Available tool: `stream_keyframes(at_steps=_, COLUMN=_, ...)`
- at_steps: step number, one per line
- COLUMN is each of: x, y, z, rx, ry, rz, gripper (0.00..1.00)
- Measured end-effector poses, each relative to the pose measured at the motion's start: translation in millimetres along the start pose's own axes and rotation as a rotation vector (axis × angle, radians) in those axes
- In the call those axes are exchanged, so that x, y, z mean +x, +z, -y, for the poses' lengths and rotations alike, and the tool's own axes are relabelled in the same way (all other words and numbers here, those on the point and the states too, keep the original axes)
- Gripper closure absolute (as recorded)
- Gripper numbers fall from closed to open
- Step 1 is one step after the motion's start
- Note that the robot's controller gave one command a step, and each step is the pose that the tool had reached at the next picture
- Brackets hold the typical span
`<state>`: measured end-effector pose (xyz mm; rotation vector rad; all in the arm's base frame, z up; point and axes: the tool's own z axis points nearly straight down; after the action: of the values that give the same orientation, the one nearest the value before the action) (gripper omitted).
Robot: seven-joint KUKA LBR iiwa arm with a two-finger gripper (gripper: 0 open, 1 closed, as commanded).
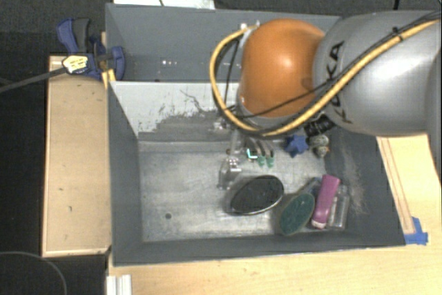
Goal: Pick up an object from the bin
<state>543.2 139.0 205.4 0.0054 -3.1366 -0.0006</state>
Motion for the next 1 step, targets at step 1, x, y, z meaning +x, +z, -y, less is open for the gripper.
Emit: stream_keyframes(at_steps=1, x=46.8, y=125.1, z=106.5, rx=0.003, ry=-0.125, rz=-0.002, gripper=0.00)
